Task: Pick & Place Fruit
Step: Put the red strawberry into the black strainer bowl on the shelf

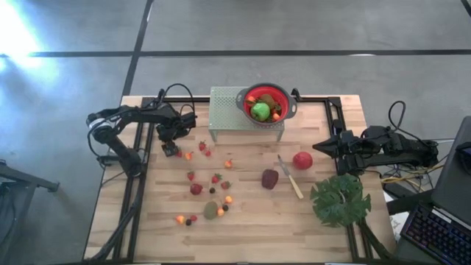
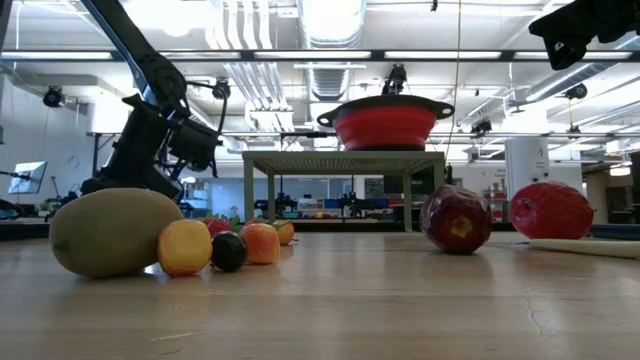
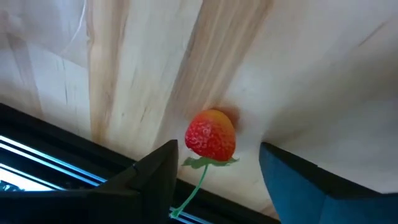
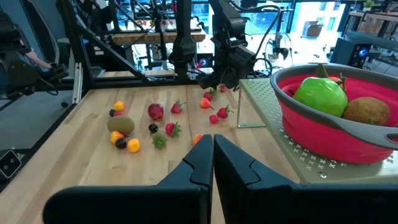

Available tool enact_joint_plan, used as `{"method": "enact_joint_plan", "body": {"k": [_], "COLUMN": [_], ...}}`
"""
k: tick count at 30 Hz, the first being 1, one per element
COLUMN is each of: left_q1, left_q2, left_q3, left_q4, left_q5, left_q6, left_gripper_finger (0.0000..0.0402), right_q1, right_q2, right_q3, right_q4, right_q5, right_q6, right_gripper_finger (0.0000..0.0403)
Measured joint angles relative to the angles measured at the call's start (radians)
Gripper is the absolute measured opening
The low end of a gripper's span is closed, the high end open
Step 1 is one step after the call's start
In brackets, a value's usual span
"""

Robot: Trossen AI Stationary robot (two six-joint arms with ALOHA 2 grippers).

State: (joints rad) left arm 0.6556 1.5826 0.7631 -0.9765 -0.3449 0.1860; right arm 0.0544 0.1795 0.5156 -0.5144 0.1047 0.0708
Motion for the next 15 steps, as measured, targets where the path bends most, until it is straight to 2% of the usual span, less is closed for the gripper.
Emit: {"method": "enact_joint_plan", "body": {"k": [15], "left_q1": [0.001], "left_q2": [0.001], "left_q3": [0.000], "left_q4": [0.015], "left_q5": [-0.006], "left_q6": [0.000], "left_gripper_finger": [0.0111], "right_q1": [0.000], "right_q2": [0.000], "right_q3": [0.000], "right_q4": [0.000], "right_q5": [0.000], "right_q6": [0.000], "right_gripper_finger": [0.0008]}}
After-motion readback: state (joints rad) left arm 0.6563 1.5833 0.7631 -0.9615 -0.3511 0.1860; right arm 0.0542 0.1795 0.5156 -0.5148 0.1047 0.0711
